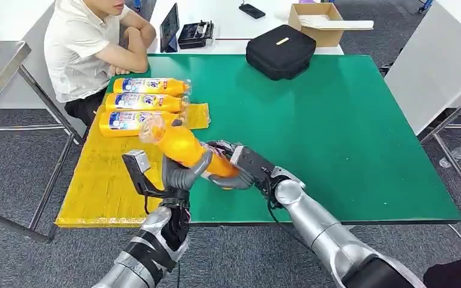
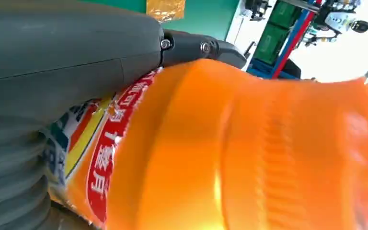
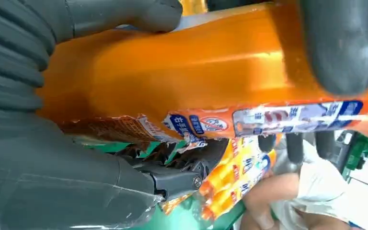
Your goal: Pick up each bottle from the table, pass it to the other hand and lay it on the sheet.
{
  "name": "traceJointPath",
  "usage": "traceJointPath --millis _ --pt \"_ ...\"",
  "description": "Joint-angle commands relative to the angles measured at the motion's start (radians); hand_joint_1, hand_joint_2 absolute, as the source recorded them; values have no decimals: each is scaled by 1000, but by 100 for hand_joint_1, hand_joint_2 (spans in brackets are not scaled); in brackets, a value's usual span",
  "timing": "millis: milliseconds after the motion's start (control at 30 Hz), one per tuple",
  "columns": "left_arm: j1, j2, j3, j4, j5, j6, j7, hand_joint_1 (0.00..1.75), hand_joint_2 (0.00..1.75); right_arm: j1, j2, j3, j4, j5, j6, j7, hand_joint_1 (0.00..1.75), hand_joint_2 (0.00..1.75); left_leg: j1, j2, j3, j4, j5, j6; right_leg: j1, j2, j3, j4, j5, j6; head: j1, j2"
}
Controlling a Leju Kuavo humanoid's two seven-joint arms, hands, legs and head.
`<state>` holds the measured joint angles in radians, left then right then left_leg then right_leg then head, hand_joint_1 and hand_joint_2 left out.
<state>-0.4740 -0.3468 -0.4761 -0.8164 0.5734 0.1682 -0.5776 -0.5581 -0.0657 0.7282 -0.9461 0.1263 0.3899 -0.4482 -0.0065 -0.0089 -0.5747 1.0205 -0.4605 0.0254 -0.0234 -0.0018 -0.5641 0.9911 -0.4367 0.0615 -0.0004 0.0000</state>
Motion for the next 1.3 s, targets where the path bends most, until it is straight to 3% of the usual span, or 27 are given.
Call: traceJointPath --millis 33,67,367,433,733,767,800,967,1167,1300 --pt "-63 -2 -17 74 33 -13 4 0 175 -37 27 100 30 -16 1 -3 175 175 1 1 0 1 0 -1 1 1 0 0 0 -2 0 0" --pt "-64 -2 -13 74 35 -20 1 175 175 -38 29 103 34 -22 6 -2 175 175 1 2 0 1 0 -2 2 1 0 0 0 -3 0 0" --pt "-46 -2 33 52 78 -107 35 175 175 -31 31 107 63 -41 -9 -6 175 175 1 2 0 0 0 -2 2 2 0 0 1 -3 0 0" --pt "-45 -2 47 58 103 -125 54 175 175 -31 34 99 77 -44 -17 -5 141 175 2 2 0 0 0 -2 2 2 0 0 1 -3 0 0" --pt "-38 -2 47 47 102 -131 59 175 175 -26 38 90 88 -45 -25 -11 138 175 1 1 0 0 0 -1 1 1 0 0 0 -2 0 0" --pt "-38 -2 47 49 92 -131 60 175 175 -23 41 85 89 -43 -31 -11 24 175 1 1 0 0 0 -1 1 1 0 0 0 -2 0 0" --pt "-38 -2 47 49 92 -131 60 175 175 -21 41 86 90 -43 -31 -11 0 175 1 1 1 0 0 -2 1 1 1 0 0 -2 0 0" --pt "-32 0 90 42 67 -148 65 175 175 12 50 66 62 -26 -58 -23 0 175 1 1 0 0 0 -1 1 0 0 0 0 -2 0 0" --pt "-59 30 209 55 57 -42 104 175 175 103 28 4 -97 84 -189 -32 0 175 2 1 1 0 0 -2 2 1 1 -1 0 -3 0 0" --pt "-89 52 275 49 67 -50 97 175 175 132 10 -24 -161 92 -150 -63 0 175 1 1 -1 1 0 -2 1 1 -1 1 0 -2 1 0"
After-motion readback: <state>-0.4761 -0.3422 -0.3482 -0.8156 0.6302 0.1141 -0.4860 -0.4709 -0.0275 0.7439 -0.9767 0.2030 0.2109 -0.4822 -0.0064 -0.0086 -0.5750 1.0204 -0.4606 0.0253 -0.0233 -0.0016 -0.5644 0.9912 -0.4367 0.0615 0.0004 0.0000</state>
